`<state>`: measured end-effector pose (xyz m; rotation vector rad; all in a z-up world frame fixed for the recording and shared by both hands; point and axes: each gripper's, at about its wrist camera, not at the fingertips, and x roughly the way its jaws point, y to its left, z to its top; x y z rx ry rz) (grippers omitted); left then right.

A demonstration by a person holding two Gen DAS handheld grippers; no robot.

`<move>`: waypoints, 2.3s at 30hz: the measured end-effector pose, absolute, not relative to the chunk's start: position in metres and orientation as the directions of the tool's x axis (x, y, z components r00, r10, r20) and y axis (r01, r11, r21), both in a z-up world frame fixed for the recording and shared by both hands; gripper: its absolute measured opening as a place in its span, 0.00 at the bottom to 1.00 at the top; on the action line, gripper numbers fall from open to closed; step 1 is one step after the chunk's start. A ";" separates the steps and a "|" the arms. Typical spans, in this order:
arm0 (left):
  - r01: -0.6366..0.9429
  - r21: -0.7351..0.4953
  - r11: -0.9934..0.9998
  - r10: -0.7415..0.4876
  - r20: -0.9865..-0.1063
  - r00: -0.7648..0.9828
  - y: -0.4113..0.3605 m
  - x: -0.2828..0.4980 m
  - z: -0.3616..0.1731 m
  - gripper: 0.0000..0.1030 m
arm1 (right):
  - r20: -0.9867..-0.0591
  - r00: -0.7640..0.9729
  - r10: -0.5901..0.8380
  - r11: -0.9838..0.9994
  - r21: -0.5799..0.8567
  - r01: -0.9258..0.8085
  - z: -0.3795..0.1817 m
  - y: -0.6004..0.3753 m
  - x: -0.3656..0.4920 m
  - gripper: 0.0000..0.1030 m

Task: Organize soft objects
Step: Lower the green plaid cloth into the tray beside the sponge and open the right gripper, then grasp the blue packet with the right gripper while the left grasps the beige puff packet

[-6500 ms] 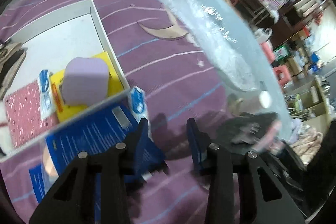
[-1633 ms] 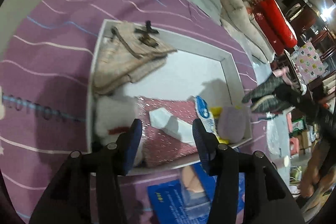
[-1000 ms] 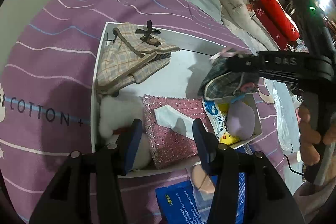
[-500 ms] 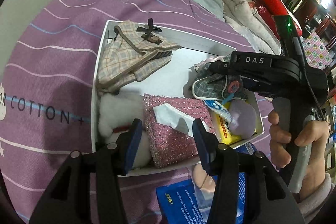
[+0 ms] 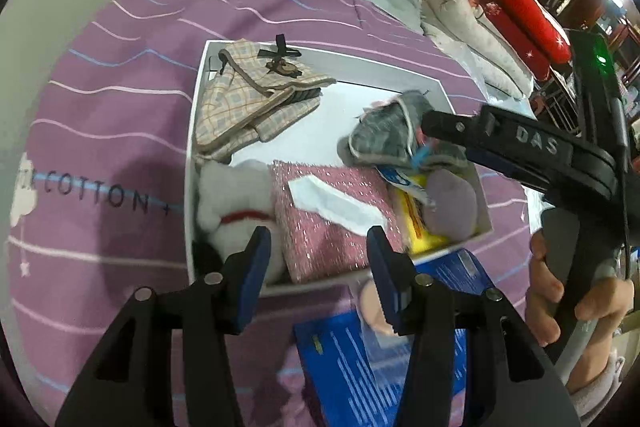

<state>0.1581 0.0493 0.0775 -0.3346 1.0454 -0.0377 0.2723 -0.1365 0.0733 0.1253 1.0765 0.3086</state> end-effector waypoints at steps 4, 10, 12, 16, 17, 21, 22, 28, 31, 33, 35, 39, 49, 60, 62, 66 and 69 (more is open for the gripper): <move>-0.143 -0.194 0.971 -0.092 -0.848 0.522 0.043 0.143 0.089 0.50 | -0.832 0.474 0.288 0.953 0.199 -0.229 0.092 -0.139 0.241 0.75; -0.141 -0.183 0.973 -0.084 -0.849 0.522 0.038 0.122 0.096 0.50 | -0.805 0.510 0.303 0.944 0.182 -0.274 0.114 -0.148 0.195 0.75; -0.147 -0.180 0.973 -0.078 -0.849 0.523 0.036 0.116 0.098 0.50 | -0.789 0.528 0.314 0.940 0.179 -0.291 0.120 -0.151 0.179 0.75; -0.152 -0.155 0.976 -0.054 -0.851 0.523 0.029 0.107 0.100 0.50 | -0.780 0.533 0.329 0.932 0.179 -0.315 0.126 -0.152 0.157 0.75; -0.155 -0.154 0.976 -0.052 -0.852 0.521 0.028 0.105 0.101 0.50 | -0.779 0.532 0.332 0.931 0.180 -0.318 0.126 -0.152 0.153 0.75; -0.157 -0.152 0.976 -0.053 -0.860 0.507 0.026 0.098 0.099 0.50 | -0.775 0.522 0.355 0.919 0.188 -0.347 0.127 -0.152 0.137 0.75; -0.159 -0.151 0.976 -0.052 -0.864 0.501 0.026 0.097 0.098 0.50 | -0.776 0.518 0.359 0.916 0.187 -0.354 0.127 -0.151 0.134 0.75; -0.180 -0.181 0.967 -0.075 -0.877 0.475 0.031 0.090 0.090 0.50 | -0.790 0.489 0.369 0.911 0.204 -0.357 0.119 -0.156 0.128 0.75; -0.180 -0.171 0.969 -0.068 -0.881 0.469 0.030 0.089 0.086 0.50 | -0.798 0.476 0.369 0.915 0.222 -0.336 0.110 -0.163 0.127 0.75; -0.177 -0.162 0.971 -0.061 -0.880 0.471 0.030 0.089 0.083 0.50 | -0.803 0.460 0.378 0.915 0.248 -0.317 0.101 -0.172 0.125 0.75; -0.180 -0.168 0.969 -0.065 -0.879 0.473 0.032 0.088 0.080 0.50 | -0.806 0.450 0.384 0.916 0.270 -0.298 0.095 -0.180 0.125 0.75; -0.170 -0.213 0.962 -0.112 -0.878 0.465 0.037 0.086 0.072 0.49 | -0.807 0.447 0.386 0.921 0.316 -0.227 0.081 -0.203 0.126 0.75; -0.152 -0.264 0.953 -0.160 -0.858 0.487 0.032 0.089 0.074 0.49 | -0.785 0.454 0.422 0.899 0.427 -0.097 0.055 -0.246 0.137 0.75; -0.079 -0.186 0.979 -0.128 -0.873 0.470 -0.007 0.112 0.068 0.49 | -0.770 0.400 0.497 0.851 0.524 -0.049 0.029 -0.248 0.148 0.75; -0.074 -0.189 0.979 -0.133 -0.874 0.467 -0.009 0.114 0.066 0.49 | -0.761 0.395 0.514 0.839 0.541 -0.048 0.027 -0.249 0.149 0.75; -0.074 -0.174 0.982 -0.121 -0.879 0.461 -0.012 0.117 0.063 0.49 | -0.734 0.376 0.566 0.803 0.594 -0.049 0.023 -0.246 0.149 0.72; -0.077 -0.178 0.981 -0.125 -0.885 0.448 -0.012 0.119 0.059 0.49 | -0.734 0.367 0.572 0.801 0.596 -0.055 0.023 -0.240 0.149 0.65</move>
